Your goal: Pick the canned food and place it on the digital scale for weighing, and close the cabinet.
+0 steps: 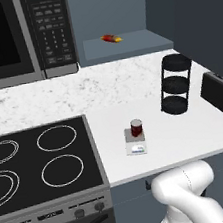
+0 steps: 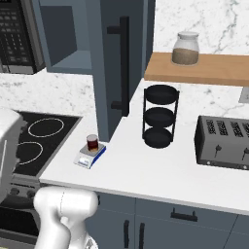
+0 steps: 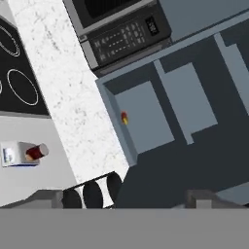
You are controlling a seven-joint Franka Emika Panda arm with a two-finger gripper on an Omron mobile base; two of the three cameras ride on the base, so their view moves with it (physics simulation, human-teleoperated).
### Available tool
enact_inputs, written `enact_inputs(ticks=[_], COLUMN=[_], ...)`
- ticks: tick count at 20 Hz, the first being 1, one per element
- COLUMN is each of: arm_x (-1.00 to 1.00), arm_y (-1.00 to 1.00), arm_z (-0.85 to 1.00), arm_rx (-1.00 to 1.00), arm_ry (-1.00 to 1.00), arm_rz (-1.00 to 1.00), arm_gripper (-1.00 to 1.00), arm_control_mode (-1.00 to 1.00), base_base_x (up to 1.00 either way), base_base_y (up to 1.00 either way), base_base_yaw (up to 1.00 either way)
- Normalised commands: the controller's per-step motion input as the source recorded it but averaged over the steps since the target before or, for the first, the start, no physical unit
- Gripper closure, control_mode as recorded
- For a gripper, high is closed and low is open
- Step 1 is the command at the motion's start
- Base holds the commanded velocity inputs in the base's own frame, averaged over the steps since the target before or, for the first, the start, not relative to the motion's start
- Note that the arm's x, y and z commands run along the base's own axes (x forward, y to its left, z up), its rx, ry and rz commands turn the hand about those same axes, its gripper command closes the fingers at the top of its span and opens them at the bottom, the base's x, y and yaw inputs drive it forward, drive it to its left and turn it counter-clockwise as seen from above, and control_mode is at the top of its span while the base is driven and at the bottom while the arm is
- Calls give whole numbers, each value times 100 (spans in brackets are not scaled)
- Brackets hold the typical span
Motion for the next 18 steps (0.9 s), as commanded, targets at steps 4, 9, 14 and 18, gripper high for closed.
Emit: enact_inputs(ticks=[4,9,14,18], arm_x=[-73,6,76,100], arm_y=[-82,-89,-61,-36], arm_z=[-47,-77,-73,-65], arm_rx=[0,1,1,0], arm_ry=[-42,-38,-40,-41], arm_rz=[-2,0,10,17], arm_gripper=[-100,-100,-100,-100], arm_control_mode=[-100,-100,-100,-100], base_base_x=[0,0,0,0], base_base_y=[0,0,0,0], base_base_yaw=[0,0,0,0])
